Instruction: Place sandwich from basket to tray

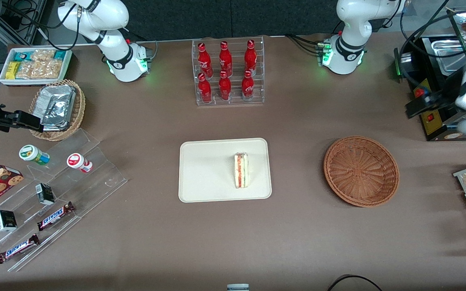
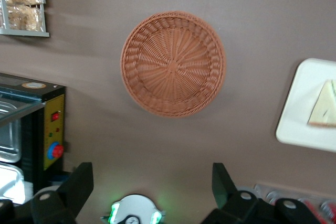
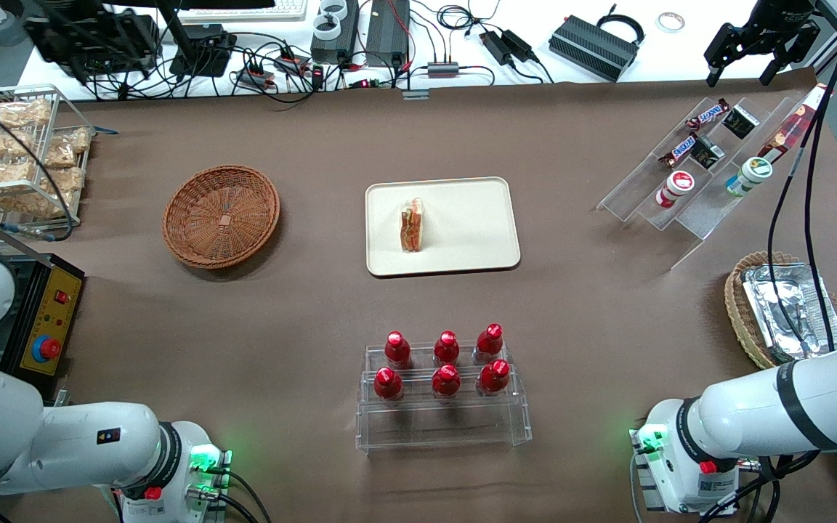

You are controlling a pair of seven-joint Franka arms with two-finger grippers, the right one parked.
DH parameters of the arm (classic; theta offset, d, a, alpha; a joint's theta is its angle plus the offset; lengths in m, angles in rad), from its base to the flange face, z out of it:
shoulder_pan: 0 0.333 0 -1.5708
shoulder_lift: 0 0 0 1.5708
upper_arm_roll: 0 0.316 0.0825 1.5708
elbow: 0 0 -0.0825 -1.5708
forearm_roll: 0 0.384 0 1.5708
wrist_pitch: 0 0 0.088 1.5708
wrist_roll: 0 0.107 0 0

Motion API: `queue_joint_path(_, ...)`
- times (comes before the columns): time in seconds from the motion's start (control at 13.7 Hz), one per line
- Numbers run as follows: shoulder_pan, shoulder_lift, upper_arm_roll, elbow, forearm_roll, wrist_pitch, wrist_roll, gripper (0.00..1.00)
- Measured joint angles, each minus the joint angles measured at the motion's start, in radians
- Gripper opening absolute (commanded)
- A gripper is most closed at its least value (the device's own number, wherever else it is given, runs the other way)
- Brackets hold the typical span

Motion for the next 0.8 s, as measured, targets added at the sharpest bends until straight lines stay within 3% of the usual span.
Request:
queue_joint_path(0.15, -0.028, -0.106, 0.068, -0.103, -0.019, 0.005, 0.078, 1.00)
queue_joint_path(0.44, -0.035, -0.262, 0.075, -0.283, -0.023, 0.038, 0.138, 1.00)
queue_joint_path(0.8, -0.038, -0.307, 0.077, -0.314, -0.024, 0.076, 0.141, 1.00)
